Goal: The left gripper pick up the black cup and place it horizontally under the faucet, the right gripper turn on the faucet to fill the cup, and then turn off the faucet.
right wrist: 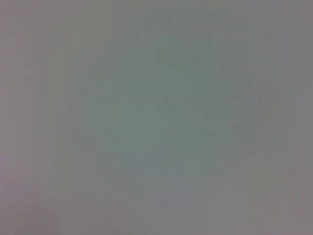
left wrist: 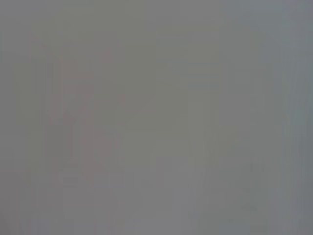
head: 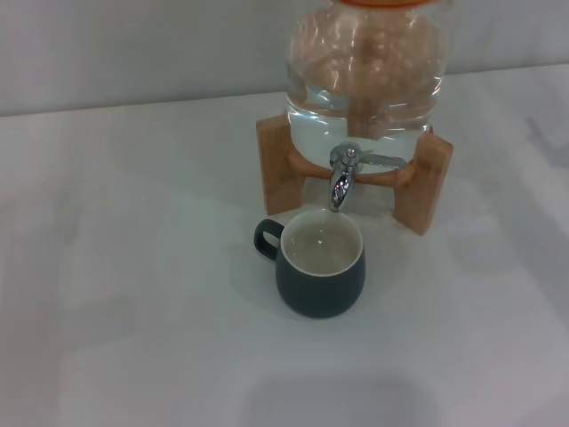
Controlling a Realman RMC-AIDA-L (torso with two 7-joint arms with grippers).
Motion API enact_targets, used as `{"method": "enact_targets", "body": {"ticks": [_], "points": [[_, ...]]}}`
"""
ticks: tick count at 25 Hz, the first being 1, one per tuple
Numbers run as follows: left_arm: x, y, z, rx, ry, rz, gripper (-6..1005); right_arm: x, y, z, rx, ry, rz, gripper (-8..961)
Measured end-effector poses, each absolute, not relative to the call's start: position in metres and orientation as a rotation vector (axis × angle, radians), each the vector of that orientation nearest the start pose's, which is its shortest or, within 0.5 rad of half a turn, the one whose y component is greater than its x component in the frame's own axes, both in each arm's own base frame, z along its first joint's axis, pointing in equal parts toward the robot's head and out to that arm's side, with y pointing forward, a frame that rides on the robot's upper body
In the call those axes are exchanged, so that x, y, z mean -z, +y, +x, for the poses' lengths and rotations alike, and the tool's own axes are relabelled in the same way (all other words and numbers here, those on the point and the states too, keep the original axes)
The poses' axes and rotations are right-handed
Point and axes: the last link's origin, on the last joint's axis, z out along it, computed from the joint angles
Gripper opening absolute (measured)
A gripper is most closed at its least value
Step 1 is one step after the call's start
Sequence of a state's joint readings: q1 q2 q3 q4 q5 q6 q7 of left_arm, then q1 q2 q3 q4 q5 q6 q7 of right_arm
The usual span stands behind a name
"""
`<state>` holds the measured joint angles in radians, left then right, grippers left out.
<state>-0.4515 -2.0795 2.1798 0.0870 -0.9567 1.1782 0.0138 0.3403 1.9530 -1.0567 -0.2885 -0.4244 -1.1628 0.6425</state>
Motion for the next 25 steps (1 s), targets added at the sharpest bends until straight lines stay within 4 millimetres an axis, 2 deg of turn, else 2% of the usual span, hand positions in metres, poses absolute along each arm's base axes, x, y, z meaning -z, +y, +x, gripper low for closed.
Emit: {"method": "enact_targets", "body": {"ticks": [25], "points": [[-0.0178,0.3323,-0.3529,0.531,-0.476,-1.418,880,-0.1052,0.3355,0.3701,-0.863,0.585,-1.451,868]]}}
